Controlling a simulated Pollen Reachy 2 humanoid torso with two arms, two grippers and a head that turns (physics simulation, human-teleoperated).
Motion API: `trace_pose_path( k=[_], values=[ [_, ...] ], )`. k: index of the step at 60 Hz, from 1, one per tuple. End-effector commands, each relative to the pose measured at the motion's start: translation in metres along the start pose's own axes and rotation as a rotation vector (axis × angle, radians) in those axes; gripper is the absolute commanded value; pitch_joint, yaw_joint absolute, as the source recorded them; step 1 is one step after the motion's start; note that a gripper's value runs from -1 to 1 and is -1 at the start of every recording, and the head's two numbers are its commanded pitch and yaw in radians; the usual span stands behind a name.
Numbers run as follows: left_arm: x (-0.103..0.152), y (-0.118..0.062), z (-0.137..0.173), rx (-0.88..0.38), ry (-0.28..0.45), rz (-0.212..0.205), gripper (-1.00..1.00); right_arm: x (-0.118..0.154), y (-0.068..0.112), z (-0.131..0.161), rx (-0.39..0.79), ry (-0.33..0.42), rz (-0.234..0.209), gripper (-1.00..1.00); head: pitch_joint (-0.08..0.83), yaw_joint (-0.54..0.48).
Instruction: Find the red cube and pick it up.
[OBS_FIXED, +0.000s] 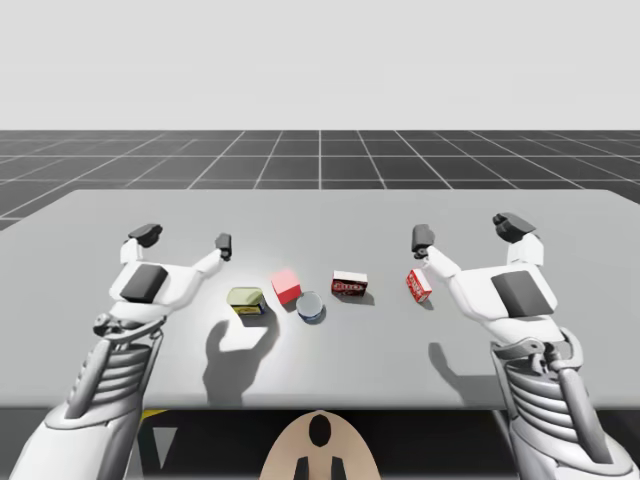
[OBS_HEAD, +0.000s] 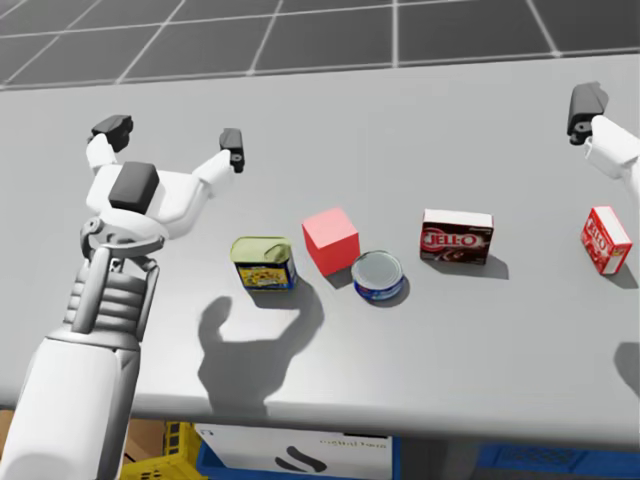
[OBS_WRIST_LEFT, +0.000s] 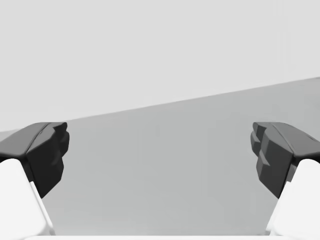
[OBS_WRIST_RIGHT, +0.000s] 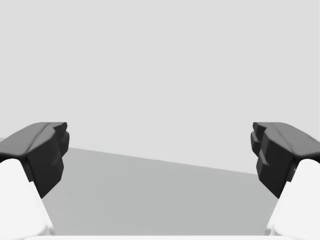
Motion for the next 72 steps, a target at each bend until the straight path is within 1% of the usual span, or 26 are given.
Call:
trace_pose_path(
  k=[1,3,6,7,9,10,11,13,15,18,24,26,27,30,31,36,40,44,54,59,61,72],
  values=[
    [0.008,-0.002,0.008,-0.149,0.041,0.073,-1.0,-0.001,0.001,0.0,-0.002,0.004,0.0,-1.0,0.643,0.16],
    [0.013,0.0,0.012,-0.22,0.061,0.094,-1.0,-0.001,0.001,0.0,-0.004,0.005,0.0,-1.0,0.64,0.16],
    [0.018,0.001,0.014,-0.277,0.08,0.095,-1.0,-0.001,0.001,0.0,-0.005,0.006,-0.001,-1.0,0.64,0.16],
    [0.022,0.001,0.016,-0.323,0.096,0.089,-1.0,-0.001,0.001,0.0,-0.004,0.005,0.0,-1.0,0.639,0.16],
    [0.024,0.001,0.016,-0.354,0.106,0.093,-1.0,-0.001,0.0,0.0,-0.004,0.004,0.0,-1.0,0.638,0.16],
    [0.025,0.001,0.017,-0.371,0.111,0.099,-1.0,-0.001,0.0,0.0,-0.004,0.004,0.001,-1.0,0.638,0.16],
    [0.028,0.0,0.017,-0.439,0.139,0.127,-1.0,-0.001,0.0,0.0,-0.006,0.003,0.002,-1.0,0.638,0.16],
    [0.029,-0.001,0.017,-0.477,0.156,0.133,-1.0,-0.001,0.0,0.0,-0.007,0.004,0.004,-1.0,0.638,0.16],
    [0.03,-0.002,0.016,-0.505,0.167,0.129,-1.0,-0.001,0.0,0.0,-0.008,0.005,0.006,-1.0,0.638,0.16],
    [0.031,-0.004,0.015,-0.585,0.199,0.134,-1.0,-0.002,0.0,-0.001,-0.01,0.005,0.008,-1.0,0.637,0.16],
    [0.03,-0.006,0.01,-0.709,0.257,0.114,-1.0,-0.002,0.0,0.0,-0.01,0.007,0.01,-1.0,0.636,0.16],
    [0.028,-0.007,0.007,-0.75,0.283,0.098,-1.0,-0.002,0.0,0.0,-0.01,0.007,0.011,-1.0,0.636,0.16],
    [0.026,-0.008,0.004,-0.794,0.308,0.081,-1.0,-0.002,0.001,0.0,-0.01,0.007,0.012,-1.0,0.637,0.16],
    [0.023,-0.009,0.001,-0.828,0.338,0.075,-1.0,-0.002,0.001,0.0,-0.01,0.008,0.012,-1.0,0.637,0.16],
    [0.021,-0.009,-0.001,-0.844,0.354,0.066,-1.0,-0.002,0.001,0.0,-0.011,0.008,0.012,-1.0,0.637,0.16],
    [0.015,-0.013,-0.009,-0.865,0.406,0.024,-1.0,-0.002,0.001,0.0,-0.012,0.008,0.013,-1.0,0.637,0.16],
    [0.01,-0.016,-0.013,-0.88,0.429,0.008,-1.0,-0.002,0.001,0.0,-0.012,0.008,0.014,-1.0,0.636,0.16],
    [0.004,-0.02,-0.019,-0.89,0.45,0.008,-1.0,-0.002,0.001,0.0,-0.012,0.008,0.013,-1.0,0.635,0.16],
    [-0.014,-0.031,-0.034,-0.924,0.5,0.033,-1.0,-0.001,0.0,0.0,-0.012,0.006,0.011,-1.0,0.632,0.15],
    [-0.022,-0.037,-0.041,-0.932,0.523,0.028,-1.0,-0.001,0.0,0.0,-0.013,0.005,0.01,-1.0,0.631,0.16],
    [-0.026,-0.04,-0.044,-0.935,0.531,0.02,-1.0,-0.001,0.0,0.0,-0.013,0.005,0.01,-1.0,0.631,0.15],
    [-0.042,-0.052,-0.059,-0.95,0.566,0.014,-1.0,0.0,-0.001,0.001,-0.014,0.004,0.009,-1.0,0.633,0.15]
  ],
)
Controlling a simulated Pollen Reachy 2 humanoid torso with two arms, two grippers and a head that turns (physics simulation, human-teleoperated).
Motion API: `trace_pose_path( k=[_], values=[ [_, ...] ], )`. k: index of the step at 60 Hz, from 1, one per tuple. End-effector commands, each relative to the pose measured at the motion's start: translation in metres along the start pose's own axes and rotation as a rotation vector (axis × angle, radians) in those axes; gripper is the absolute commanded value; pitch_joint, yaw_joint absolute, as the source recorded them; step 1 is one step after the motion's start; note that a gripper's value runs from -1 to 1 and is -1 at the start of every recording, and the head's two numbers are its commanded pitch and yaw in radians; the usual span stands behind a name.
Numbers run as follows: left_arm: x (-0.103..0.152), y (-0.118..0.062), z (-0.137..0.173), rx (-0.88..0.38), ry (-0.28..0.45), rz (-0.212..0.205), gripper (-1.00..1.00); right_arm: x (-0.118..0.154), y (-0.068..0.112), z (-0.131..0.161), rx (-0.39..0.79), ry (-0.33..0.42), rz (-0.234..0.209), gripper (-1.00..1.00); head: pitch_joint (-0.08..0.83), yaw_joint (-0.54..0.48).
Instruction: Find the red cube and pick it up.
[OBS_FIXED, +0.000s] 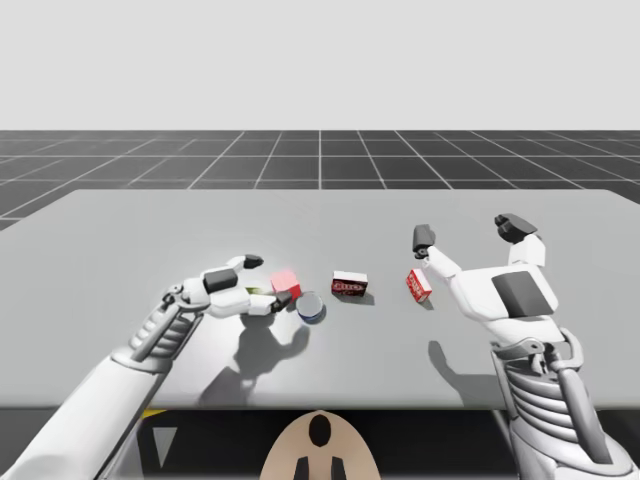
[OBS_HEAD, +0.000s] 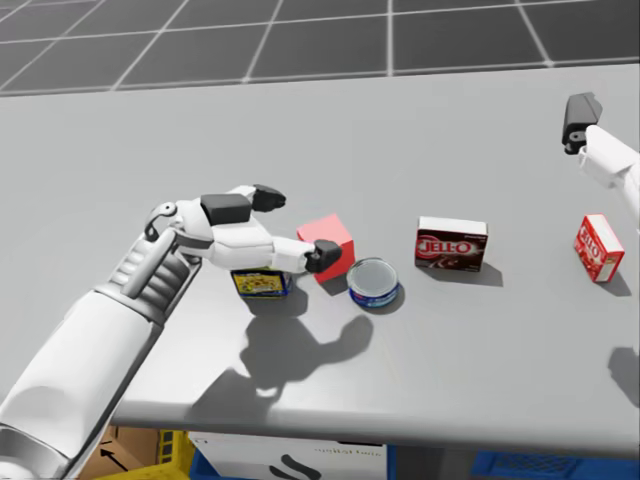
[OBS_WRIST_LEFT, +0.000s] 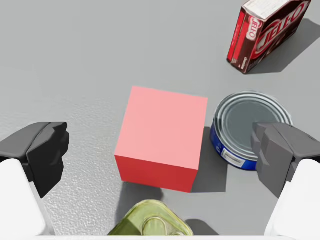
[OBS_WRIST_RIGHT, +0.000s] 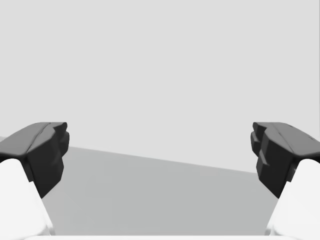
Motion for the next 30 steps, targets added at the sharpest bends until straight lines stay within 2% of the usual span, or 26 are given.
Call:
trace_pose_path(
  k=[1,18,30],
  values=[
    [-0.006,0.006,-0.022,-0.07,0.077,-0.02,-1.0,0.0,-0.001,0.0,-0.001,-0.001,-0.001,-1.0,0.633,0.15],
    [-0.011,0.011,-0.047,-0.064,0.112,-0.031,-1.0,0.001,-0.002,0.001,-0.001,-0.003,-0.003,-1.0,0.635,0.14],
    [-0.018,0.014,-0.055,-0.058,0.131,-0.033,-1.0,0.002,-0.002,0.002,-0.001,-0.005,-0.005,-1.0,0.635,0.13]
  ],
)
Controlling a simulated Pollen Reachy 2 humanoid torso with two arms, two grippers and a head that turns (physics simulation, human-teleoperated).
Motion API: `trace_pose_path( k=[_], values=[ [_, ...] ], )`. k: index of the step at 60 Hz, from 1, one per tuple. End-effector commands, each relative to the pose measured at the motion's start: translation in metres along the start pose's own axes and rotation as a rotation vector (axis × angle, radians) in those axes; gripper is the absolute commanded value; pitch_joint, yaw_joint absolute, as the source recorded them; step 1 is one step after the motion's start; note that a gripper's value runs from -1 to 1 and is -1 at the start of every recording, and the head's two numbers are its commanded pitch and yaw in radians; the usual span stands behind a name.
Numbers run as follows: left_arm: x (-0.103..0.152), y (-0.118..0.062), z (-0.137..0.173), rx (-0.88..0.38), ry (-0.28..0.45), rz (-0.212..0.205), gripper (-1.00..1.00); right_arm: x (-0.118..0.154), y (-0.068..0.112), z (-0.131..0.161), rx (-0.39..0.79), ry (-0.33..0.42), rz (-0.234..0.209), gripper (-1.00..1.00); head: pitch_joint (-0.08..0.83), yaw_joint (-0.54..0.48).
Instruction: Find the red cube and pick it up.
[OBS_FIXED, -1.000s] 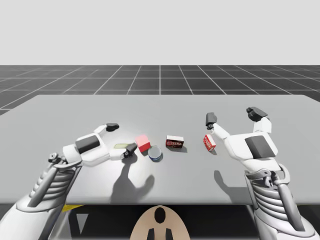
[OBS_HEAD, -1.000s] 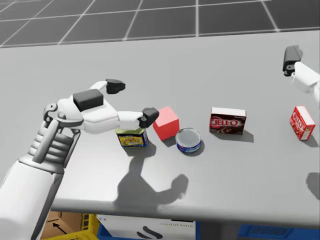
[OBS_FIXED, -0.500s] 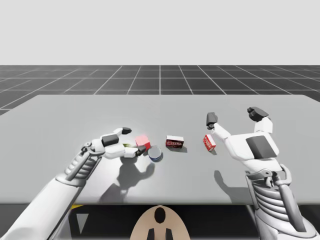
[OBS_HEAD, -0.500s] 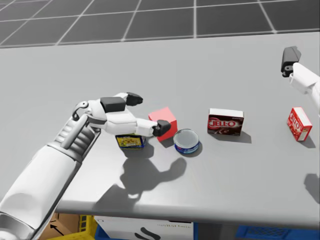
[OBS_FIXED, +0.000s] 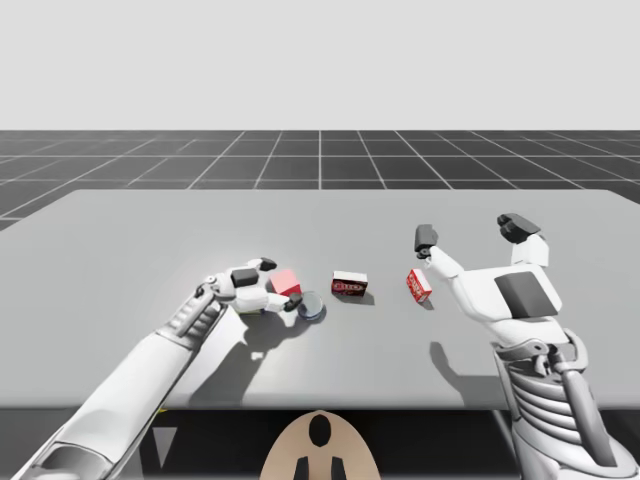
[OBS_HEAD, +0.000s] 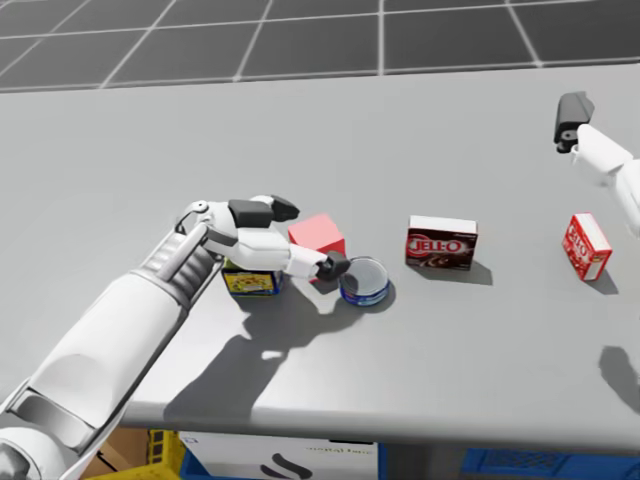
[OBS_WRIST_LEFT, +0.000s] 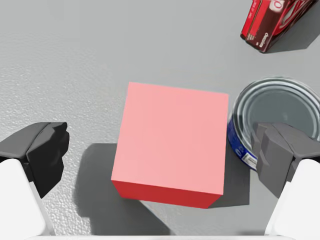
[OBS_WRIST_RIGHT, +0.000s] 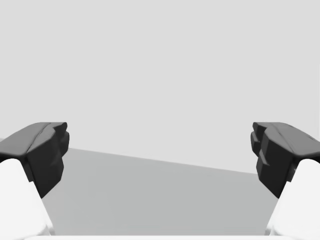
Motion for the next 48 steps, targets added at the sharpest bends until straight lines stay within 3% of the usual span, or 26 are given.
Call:
trace_pose_path(
  k=[1,4,6,7,8,9,10,26,40,48],
  values=[
    [-0.005,0.004,-0.008,-0.008,0.032,-0.01,-1.0,0.001,0.0,0.001,0.0,-0.001,-0.002,-1.0,0.635,0.13],
    [-0.007,0.004,-0.008,-0.015,0.034,-0.009,-1.0,0.001,0.0,0.001,0.0,-0.002,-0.003,-1.0,0.635,0.13],
    [-0.007,0.004,-0.008,-0.01,0.033,-0.009,-0.79,0.001,0.0,0.001,0.0,-0.002,-0.002,-1.0,0.635,0.13],
    [-0.008,0.004,-0.008,-0.008,0.032,-0.01,-0.39,0.001,-0.001,0.001,0.0,-0.002,-0.002,-1.0,0.634,0.13],
    [-0.008,0.004,-0.008,-0.009,0.03,-0.01,-0.23,0.001,-0.001,0.001,0.001,-0.002,-0.002,-1.0,0.634,0.13],
    [-0.008,0.004,-0.008,-0.012,0.03,-0.008,0.74,0.001,-0.001,0.001,0.0,-0.002,-0.003,-1.0,0.634,0.13],
    [-0.008,0.004,-0.008,-0.012,0.029,-0.008,0.9,0.001,-0.001,0.001,0.0,-0.002,-0.002,-1.0,0.634,0.13],
    [-0.011,0.004,-0.004,-0.015,0.026,-0.02,0.99,0.001,0.0,0.001,0.0,-0.001,-0.004,-1.0,0.597,0.14],
    [-0.013,0.004,-0.004,-0.017,0.024,-0.026,1.0,0.001,0.0,0.001,0.002,0.001,-0.013,-1.0,0.379,0.16],
    [-0.002,0.003,0.001,-0.014,0.006,-0.042,1.0,0.003,-0.003,0.0,0.074,0.014,-0.126,-1.0,0.31,0.16]
  ],
)
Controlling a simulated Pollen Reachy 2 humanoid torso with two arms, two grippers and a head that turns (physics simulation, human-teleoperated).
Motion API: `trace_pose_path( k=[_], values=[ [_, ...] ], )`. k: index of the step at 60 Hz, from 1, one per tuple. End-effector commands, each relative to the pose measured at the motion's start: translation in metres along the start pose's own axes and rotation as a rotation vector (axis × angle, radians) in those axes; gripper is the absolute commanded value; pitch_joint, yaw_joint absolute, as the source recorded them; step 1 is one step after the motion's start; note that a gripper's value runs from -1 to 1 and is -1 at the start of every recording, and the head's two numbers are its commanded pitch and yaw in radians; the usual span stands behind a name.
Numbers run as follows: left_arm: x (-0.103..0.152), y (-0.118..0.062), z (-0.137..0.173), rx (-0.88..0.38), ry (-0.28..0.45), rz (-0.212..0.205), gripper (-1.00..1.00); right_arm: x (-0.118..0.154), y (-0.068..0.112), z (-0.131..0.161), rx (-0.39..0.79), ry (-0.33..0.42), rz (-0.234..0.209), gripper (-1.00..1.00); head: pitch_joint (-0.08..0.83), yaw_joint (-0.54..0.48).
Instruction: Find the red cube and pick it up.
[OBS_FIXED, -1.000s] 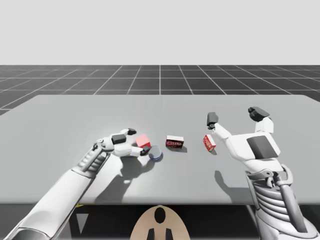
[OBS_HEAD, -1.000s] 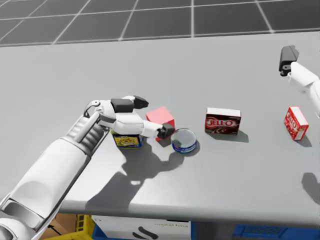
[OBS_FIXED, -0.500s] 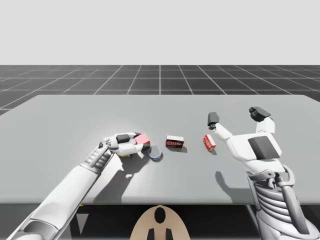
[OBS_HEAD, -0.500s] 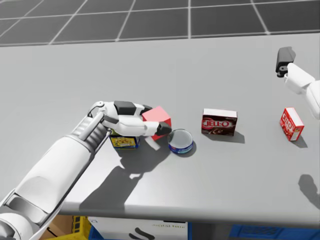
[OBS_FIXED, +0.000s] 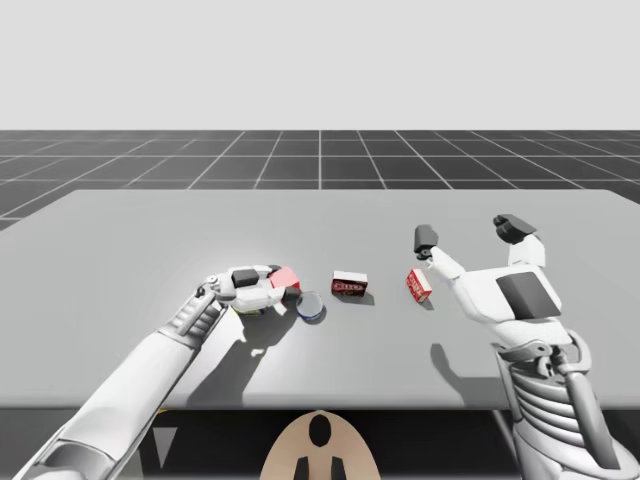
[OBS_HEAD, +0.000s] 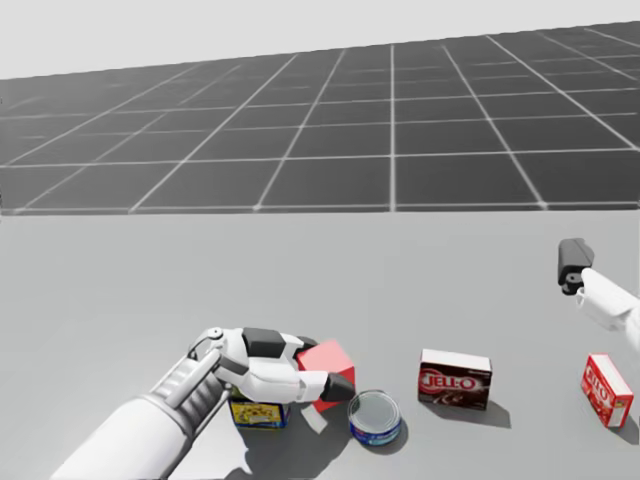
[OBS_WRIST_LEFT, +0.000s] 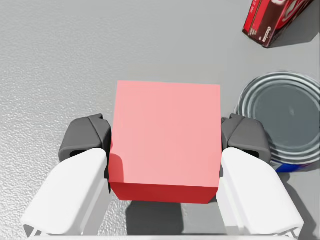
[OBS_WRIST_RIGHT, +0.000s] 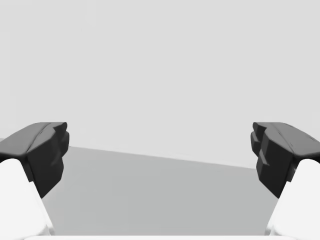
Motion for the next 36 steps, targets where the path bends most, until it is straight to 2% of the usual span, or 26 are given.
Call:
trace_pose_path(
  k=[1,6,8,10,19,24,28,29,32,33,35,36],
  values=[
    [0.005,0.0,0.006,-0.002,0.005,-0.014,1.0,0.002,-0.003,0.0,0.053,0.01,-0.092,-1.0,0.304,0.16],
    [0.025,0.002,0.019,0.018,-0.035,-0.035,1.0,0.003,-0.006,-0.001,0.065,0.014,-0.127,-1.0,0.29,0.16],
    [0.034,0.002,0.026,0.031,-0.052,-0.05,1.0,0.003,-0.006,-0.001,0.054,0.005,-0.099,-1.0,0.285,0.16],
    [0.043,0.002,0.033,0.043,-0.07,-0.063,1.0,0.003,-0.007,-0.001,0.058,0.007,-0.112,-1.0,0.282,0.16],
    [0.082,-0.002,0.067,0.095,-0.158,-0.125,1.0,0.003,-0.007,-0.001,0.066,-0.002,-0.103,-1.0,0.273,0.16],
    [0.103,-0.008,0.084,0.121,-0.2,-0.166,1.0,0.002,-0.008,-0.001,0.074,-0.014,-0.077,-1.0,0.267,0.16],
    [0.122,-0.016,0.1,0.139,-0.238,-0.208,1.0,-0.001,-0.008,-0.002,0.052,-0.016,-0.036,-1.0,0.26,0.16],
    [0.132,-0.02,0.108,0.151,-0.258,-0.231,1.0,-0.002,-0.008,-0.003,0.041,-0.019,-0.018,-1.0,0.258,0.16],
    [0.142,-0.024,0.117,0.16,-0.279,-0.252,1.0,-0.002,-0.008,-0.003,0.037,-0.02,-0.015,-1.0,0.256,0.16],
    [0.153,-0.029,0.125,0.172,-0.301,-0.275,1.0,-0.003,-0.008,-0.004,0.03,-0.026,0.005,-1.0,0.255,0.16],
    [0.16,-0.033,0.131,0.184,-0.316,-0.291,1.0,-0.003,-0.008,-0.004,0.031,-0.028,0.007,-1.0,0.254,0.16],
    [0.171,-0.038,0.14,0.205,-0.344,-0.313,1.0,-0.004,-0.008,-0.004,0.029,-0.028,0.01,-1.0,0.252,0.16]
  ],
)
